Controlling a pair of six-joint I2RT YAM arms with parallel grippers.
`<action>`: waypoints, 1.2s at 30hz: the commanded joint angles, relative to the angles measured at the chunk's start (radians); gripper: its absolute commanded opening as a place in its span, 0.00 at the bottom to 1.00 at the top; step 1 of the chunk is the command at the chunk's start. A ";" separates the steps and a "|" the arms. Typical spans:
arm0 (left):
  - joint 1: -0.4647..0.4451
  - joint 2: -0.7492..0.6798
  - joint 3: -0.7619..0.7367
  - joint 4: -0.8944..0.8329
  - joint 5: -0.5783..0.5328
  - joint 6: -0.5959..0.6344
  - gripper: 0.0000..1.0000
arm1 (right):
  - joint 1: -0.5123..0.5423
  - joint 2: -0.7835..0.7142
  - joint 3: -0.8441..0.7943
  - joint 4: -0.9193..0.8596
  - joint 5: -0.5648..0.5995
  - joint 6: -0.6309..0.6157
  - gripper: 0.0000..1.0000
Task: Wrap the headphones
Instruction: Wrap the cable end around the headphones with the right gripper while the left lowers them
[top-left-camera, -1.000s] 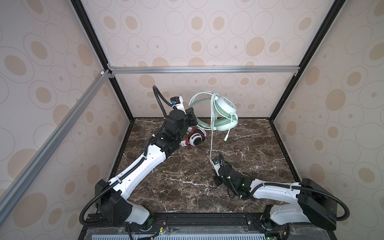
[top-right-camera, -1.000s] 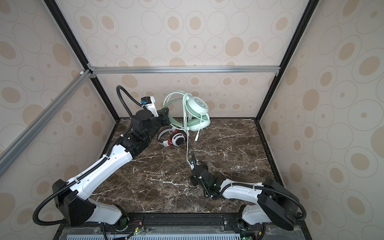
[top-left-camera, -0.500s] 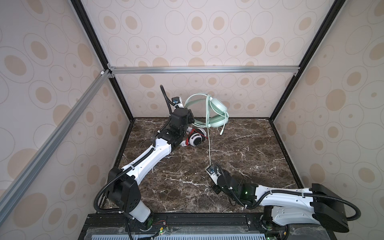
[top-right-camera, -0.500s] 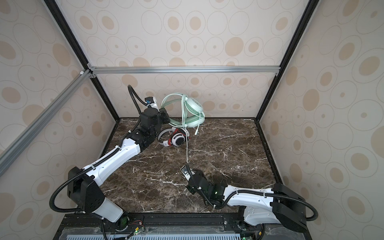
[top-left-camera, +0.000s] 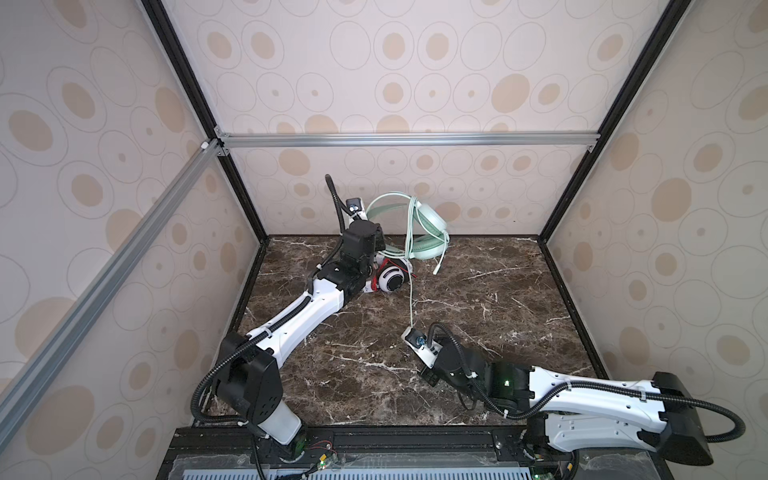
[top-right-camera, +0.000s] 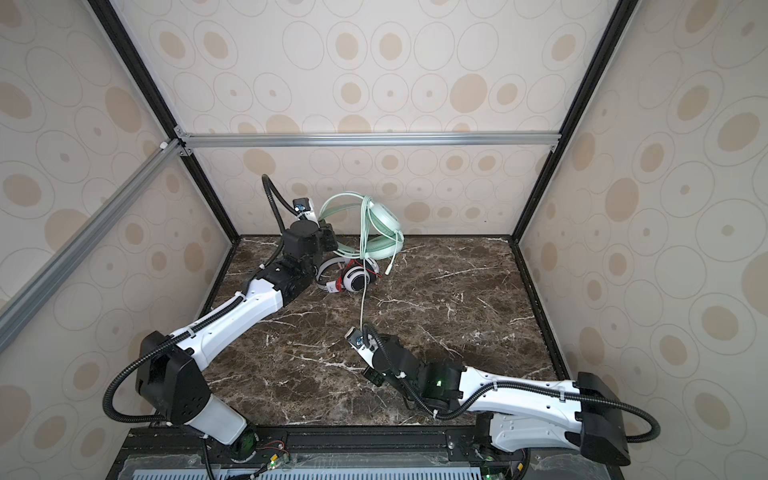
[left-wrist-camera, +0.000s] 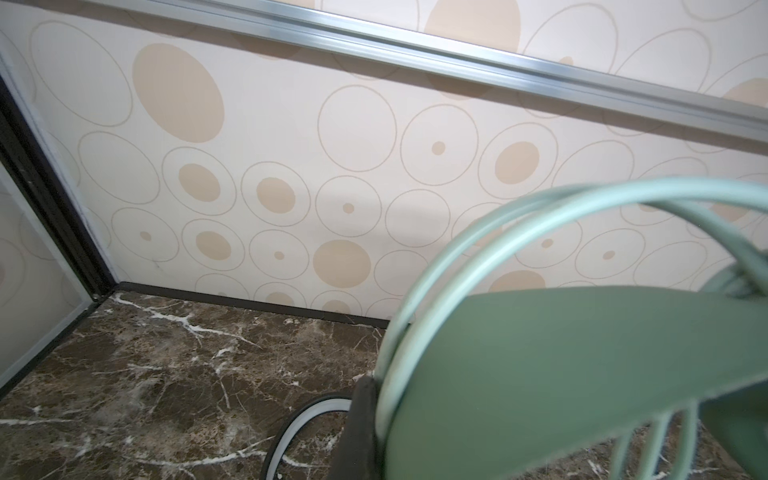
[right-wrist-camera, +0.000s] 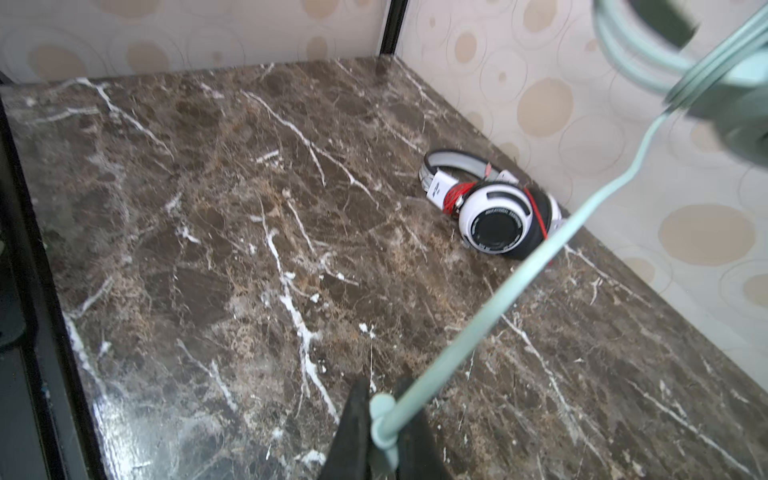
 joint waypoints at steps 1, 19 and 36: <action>0.004 -0.007 0.001 0.122 -0.035 0.028 0.00 | 0.009 -0.037 0.103 -0.087 -0.005 -0.111 0.00; -0.130 -0.077 -0.258 0.097 -0.005 0.261 0.00 | -0.103 0.043 0.607 -0.354 -0.001 -0.314 0.00; -0.190 -0.395 -0.554 0.036 0.498 0.355 0.00 | -0.413 0.002 0.580 -0.454 -0.197 -0.179 0.00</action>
